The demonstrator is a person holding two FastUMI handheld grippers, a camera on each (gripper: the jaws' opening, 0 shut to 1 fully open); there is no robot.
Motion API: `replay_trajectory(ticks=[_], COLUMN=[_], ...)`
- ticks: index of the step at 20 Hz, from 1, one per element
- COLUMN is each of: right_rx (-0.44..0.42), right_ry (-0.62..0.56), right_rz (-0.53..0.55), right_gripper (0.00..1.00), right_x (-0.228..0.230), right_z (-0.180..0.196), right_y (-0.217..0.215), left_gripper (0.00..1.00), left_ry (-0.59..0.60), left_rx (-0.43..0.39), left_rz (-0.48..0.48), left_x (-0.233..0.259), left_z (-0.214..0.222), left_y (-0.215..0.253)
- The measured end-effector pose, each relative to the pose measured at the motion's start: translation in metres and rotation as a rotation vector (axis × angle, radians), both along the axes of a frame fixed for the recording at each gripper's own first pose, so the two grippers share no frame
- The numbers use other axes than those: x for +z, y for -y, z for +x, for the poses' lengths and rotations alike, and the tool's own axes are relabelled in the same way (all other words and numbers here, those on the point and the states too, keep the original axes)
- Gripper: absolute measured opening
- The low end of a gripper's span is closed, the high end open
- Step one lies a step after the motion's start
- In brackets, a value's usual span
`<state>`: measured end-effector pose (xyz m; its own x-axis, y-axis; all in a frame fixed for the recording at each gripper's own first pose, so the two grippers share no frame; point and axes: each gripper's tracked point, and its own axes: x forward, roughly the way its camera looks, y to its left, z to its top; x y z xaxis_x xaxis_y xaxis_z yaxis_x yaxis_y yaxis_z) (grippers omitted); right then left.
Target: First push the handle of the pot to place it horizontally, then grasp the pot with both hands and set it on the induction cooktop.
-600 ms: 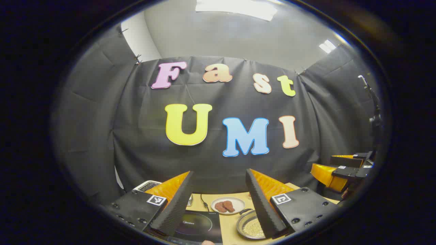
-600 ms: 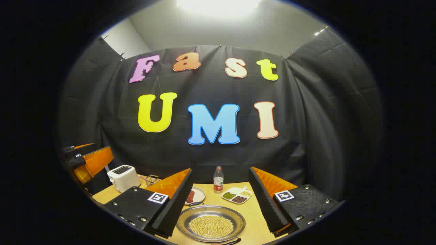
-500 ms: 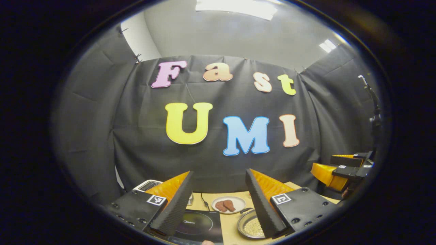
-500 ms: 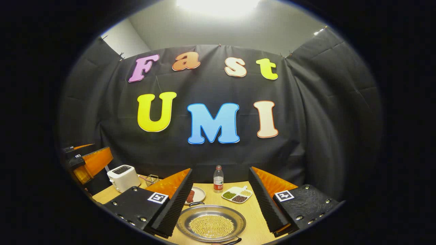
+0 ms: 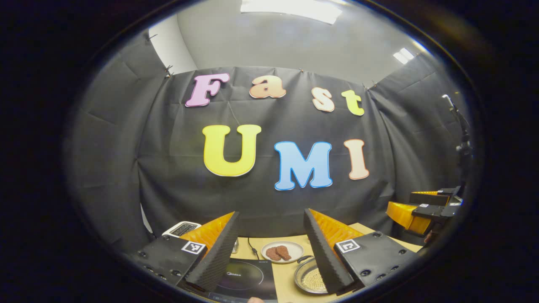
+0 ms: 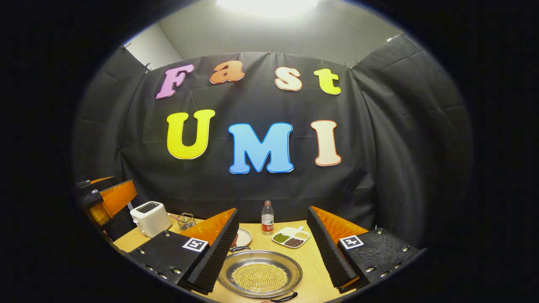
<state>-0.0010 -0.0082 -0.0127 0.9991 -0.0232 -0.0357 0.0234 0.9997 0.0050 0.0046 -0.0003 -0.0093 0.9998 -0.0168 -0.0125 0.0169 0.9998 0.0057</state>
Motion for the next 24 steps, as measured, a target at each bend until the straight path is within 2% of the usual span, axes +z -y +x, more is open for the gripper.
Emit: replay_trajectory(ticks=[5, 8, 12, 17, 19, 20, 21, 22, 23, 24], right_rx=[0.005, 0.026, 0.063, 0.105, 0.116, 0.108, 0.111, 0.109, 0.095, 0.117], right_ry=[-0.034, -0.105, -0.212, -0.349, -0.401, -0.425, -0.449, -0.473, -0.496, -0.521], right_rz=[0.010, 0.036, 0.059, 0.061, 0.049, 0.038, 0.033, 0.027, 0.021, 0.034], right_gripper=[0.98, 0.98, 0.98, 0.96, 0.82, 0.78, 0.60, 0.55, 0.39, 0.27], right_x=[-0.016, -0.040, -0.078, -0.134, -0.153, -0.162, -0.171, -0.179, -0.188, -0.197], right_z=[0.000, 0.002, 0.002, -0.007, -0.013, -0.014, -0.017, -0.019, -0.022, -0.024], right_y=[0.004, 0.001, -0.003, -0.007, -0.006, -0.004, -0.004, -0.004, 0.000, -0.003], left_gripper=[0.96, 0.99, 0.95, 0.97, 0.97, 0.96, 0.96, 0.98, 0.98, 0.96], left_ry=[-0.020, -0.023, -0.041, -0.089, -0.111, -0.116, -0.119, -0.122, -0.127, -0.133], left_rx=[-0.024, -0.029, -0.029, -0.018, -0.025, -0.029, -0.032, -0.035, -0.038, -0.042], left_rz=[0.010, 0.012, 0.023, 0.013, 0.009, 0.006, 0.007, 0.009, 0.011, 0.013], left_x=[-0.010, -0.012, -0.023, -0.041, -0.050, -0.052, -0.053, -0.054, -0.055, -0.060], left_z=[0.007, 0.007, 0.006, 0.006, 0.006, 0.005, 0.007, 0.007, 0.007, 0.007], left_y=[0.010, 0.015, 0.015, 0.013, 0.016, 0.018, 0.020, 0.021, 0.023, 0.025])
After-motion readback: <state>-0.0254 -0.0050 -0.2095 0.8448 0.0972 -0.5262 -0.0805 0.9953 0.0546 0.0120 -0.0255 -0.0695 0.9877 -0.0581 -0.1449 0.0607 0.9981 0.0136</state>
